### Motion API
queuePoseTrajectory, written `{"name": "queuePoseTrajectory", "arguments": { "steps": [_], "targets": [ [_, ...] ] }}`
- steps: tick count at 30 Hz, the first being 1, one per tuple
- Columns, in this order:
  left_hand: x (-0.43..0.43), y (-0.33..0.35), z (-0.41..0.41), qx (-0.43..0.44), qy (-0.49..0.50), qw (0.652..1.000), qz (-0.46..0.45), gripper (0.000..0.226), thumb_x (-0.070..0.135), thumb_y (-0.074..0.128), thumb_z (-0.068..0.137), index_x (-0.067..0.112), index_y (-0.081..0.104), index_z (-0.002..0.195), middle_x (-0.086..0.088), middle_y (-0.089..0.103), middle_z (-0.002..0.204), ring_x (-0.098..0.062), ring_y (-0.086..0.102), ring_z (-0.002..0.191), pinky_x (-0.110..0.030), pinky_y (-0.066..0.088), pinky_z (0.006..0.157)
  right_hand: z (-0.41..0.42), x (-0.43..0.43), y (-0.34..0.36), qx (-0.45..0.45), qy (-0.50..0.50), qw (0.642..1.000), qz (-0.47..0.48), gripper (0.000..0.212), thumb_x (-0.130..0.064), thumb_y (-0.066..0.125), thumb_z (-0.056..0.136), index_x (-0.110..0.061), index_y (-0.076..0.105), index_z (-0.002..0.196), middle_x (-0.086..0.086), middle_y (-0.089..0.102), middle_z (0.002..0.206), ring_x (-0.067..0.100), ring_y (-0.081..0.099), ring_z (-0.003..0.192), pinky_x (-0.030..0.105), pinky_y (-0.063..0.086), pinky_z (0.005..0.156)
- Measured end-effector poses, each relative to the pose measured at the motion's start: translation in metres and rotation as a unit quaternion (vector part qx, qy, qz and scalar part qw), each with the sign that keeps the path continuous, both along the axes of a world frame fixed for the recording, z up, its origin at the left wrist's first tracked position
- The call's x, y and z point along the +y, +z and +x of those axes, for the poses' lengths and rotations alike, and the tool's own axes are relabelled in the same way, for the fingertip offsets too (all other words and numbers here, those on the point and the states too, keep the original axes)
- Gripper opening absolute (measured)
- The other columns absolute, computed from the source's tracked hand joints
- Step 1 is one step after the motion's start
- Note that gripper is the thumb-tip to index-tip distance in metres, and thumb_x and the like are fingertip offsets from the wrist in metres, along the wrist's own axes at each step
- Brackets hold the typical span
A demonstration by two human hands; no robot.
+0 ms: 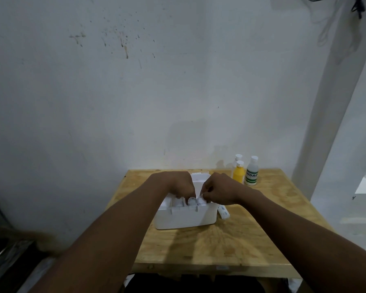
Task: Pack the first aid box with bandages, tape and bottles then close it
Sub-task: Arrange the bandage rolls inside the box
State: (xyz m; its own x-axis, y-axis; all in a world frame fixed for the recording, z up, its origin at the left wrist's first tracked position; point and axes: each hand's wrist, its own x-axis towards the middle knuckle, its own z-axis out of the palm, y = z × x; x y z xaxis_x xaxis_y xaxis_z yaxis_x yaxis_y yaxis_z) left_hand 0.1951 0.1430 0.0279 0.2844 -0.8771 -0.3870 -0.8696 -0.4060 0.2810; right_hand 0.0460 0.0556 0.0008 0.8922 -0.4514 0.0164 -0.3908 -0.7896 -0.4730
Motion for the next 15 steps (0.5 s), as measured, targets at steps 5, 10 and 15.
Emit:
{"name": "queuePoseTrajectory", "arguments": {
  "steps": [5, 10, 15],
  "targets": [
    [-0.0005, -0.0032, -0.0018, -0.003, 0.005, 1.000, -0.009, 0.031, 0.027, 0.070, 0.088, 0.010, 0.073, 0.114, -0.010, 0.070, 0.116, -0.021, 0.063, 0.092, -0.033, 0.053, 0.080, 0.0015, -0.0003, -0.0014, 0.005, -0.003, 1.000, 0.006, 0.021, -0.018, 0.063, 0.084, -0.013, 0.081, 0.094, 0.000, 0.078, 0.093, 0.012, 0.069, 0.079, 0.030, 0.060, 0.076],
    [-0.0036, -0.0053, 0.0028, 0.007, 0.023, 1.000, -0.014, 0.032, 0.030, 0.068, 0.086, 0.010, 0.074, 0.111, -0.011, 0.072, 0.112, -0.025, 0.068, 0.096, -0.037, 0.056, 0.085, 0.0001, -0.0017, -0.0023, 0.000, -0.011, 1.000, 0.001, 0.023, -0.020, 0.059, 0.084, -0.009, 0.079, 0.082, 0.005, 0.077, 0.079, 0.024, 0.070, 0.077, 0.039, 0.058, 0.073],
    [-0.0030, -0.0037, 0.0045, 0.003, 0.025, 0.999, -0.030, 0.037, 0.034, 0.071, 0.081, 0.011, 0.076, 0.110, -0.008, 0.075, 0.111, -0.027, 0.070, 0.104, -0.045, 0.057, 0.097, -0.0002, -0.0033, -0.0022, -0.022, -0.014, 1.000, -0.012, 0.027, -0.021, 0.056, 0.084, -0.005, 0.077, 0.082, 0.009, 0.076, 0.075, 0.029, 0.070, 0.077, 0.041, 0.059, 0.073]
  ]
}}
